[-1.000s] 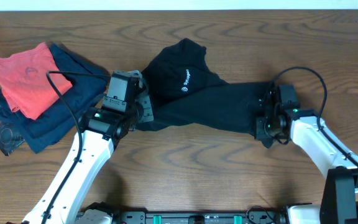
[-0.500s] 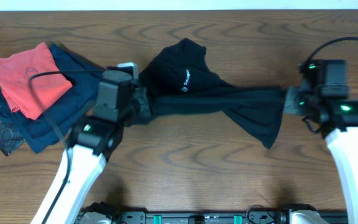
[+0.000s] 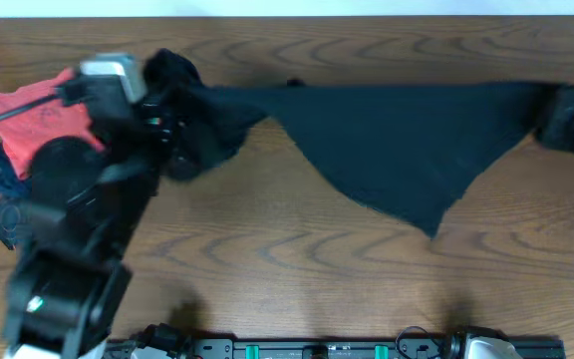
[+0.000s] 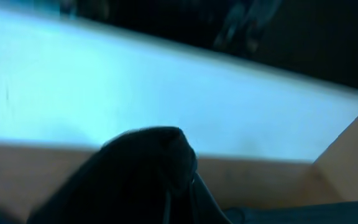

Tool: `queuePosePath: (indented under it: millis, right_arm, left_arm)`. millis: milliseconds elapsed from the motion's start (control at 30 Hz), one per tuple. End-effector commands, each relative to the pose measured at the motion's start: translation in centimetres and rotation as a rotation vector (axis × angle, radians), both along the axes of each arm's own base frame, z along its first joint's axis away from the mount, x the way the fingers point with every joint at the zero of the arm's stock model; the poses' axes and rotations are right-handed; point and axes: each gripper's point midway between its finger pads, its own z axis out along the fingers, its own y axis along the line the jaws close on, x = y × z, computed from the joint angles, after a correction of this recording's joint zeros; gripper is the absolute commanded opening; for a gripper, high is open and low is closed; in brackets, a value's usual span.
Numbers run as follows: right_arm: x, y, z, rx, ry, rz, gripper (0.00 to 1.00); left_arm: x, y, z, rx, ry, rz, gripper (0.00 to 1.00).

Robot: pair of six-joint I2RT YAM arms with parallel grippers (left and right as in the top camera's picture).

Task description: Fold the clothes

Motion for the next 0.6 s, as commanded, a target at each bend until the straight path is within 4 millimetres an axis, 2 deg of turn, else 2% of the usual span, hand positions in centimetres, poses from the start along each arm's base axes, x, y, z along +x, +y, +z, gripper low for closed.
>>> queuePosePath:
  millis: [0, 67, 133, 233, 367, 433, 467, 567]
  right_arm:
    - [-2.3, -1.3, 5.5, -0.089, -0.130, -0.035, 0.01]
    - [-3.5, -1.8, 7.7, -0.113, -0.185, -0.069, 0.01]
    - [-4.3, -2.2, 9.3, -0.148, -0.222, -0.084, 0.01]
    - [-4.0, -2.3, 9.2, -0.163, -0.214, -0.080, 0.01]
    - [-0.9, -2.9, 5.8, -0.145, -0.080, -0.068, 0.01]
    - [1.8, -3.5, 2.8, -0.132, 0.023, -0.058, 0.01]
    - [2.6, -3.6, 2.0, -0.129, 0.050, -0.056, 0.01]
    - [7.2, -4.5, -2.8, -0.111, 0.186, -0.043, 0.01]
  left_arm:
    - [-2.5, 1.6, 5.7, 0.008, -0.152, 0.044, 0.06]
    - [-3.7, 1.9, 7.6, 0.006, -0.201, 0.046, 0.06]
    - [-4.2, 2.1, 8.3, 0.032, -0.229, 0.048, 0.06]
    - [-3.3, 1.8, 7.3, 0.047, -0.191, 0.046, 0.06]
    - [0.5, 0.8, 3.4, 0.091, -0.047, 0.038, 0.06]
    - [3.7, -0.1, 0.4, 0.138, 0.044, 0.031, 0.06]
    - [4.7, -0.4, -0.5, 0.152, 0.069, 0.029, 0.06]
    - [10.1, -1.9, -5.0, 0.239, 0.156, 0.012, 0.06]
